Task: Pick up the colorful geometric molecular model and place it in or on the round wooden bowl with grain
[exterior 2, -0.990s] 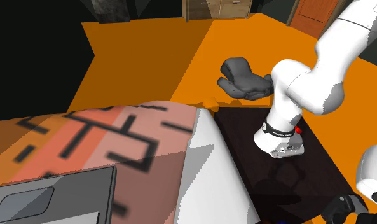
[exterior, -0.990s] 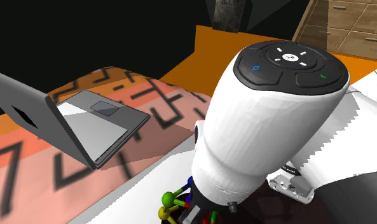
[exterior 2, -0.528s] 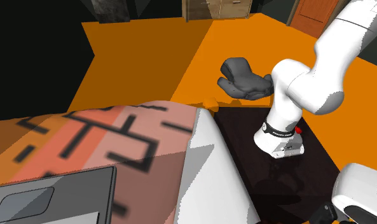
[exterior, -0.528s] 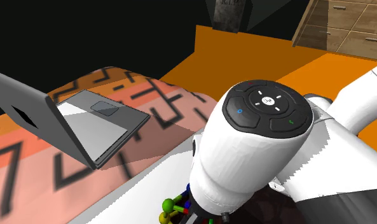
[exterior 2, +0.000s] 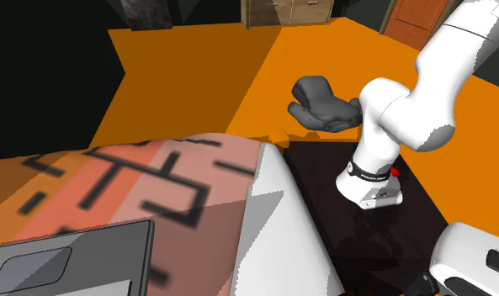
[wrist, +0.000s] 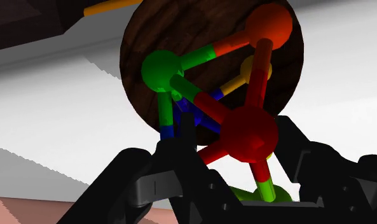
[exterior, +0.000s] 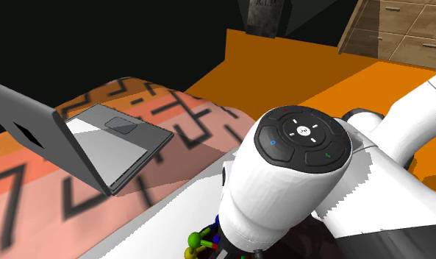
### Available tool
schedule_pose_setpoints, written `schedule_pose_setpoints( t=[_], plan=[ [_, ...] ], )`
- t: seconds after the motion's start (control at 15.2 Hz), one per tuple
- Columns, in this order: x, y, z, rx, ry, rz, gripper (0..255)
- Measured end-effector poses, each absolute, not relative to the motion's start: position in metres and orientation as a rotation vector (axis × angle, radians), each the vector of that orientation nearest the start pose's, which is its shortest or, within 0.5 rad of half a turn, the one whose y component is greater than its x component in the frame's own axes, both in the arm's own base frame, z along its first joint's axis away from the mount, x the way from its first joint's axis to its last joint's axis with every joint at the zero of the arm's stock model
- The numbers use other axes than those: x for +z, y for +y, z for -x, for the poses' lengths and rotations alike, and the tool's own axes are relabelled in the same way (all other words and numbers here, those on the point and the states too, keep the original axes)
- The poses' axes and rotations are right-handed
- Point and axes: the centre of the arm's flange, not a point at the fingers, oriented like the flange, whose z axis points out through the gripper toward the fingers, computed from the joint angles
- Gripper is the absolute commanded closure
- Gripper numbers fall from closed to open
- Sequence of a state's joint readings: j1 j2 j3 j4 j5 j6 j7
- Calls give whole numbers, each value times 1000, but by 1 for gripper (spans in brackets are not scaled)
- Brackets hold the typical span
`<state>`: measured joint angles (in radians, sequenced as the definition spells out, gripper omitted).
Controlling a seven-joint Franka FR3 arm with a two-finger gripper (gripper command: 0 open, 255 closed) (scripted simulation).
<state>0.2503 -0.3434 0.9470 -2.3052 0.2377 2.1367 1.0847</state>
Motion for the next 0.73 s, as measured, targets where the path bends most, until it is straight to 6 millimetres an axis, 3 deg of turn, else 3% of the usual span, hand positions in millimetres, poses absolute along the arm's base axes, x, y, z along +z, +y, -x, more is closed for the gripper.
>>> schedule_pose_setpoints(
  t=[0.07,0.46,0.73],
  plan=[
    [428,458,-154,-140,52,3121,0],
    [428,458,-154,-140,52,3120,0],
    [467,457,-153,-141,53,3119,0]
  ],
)
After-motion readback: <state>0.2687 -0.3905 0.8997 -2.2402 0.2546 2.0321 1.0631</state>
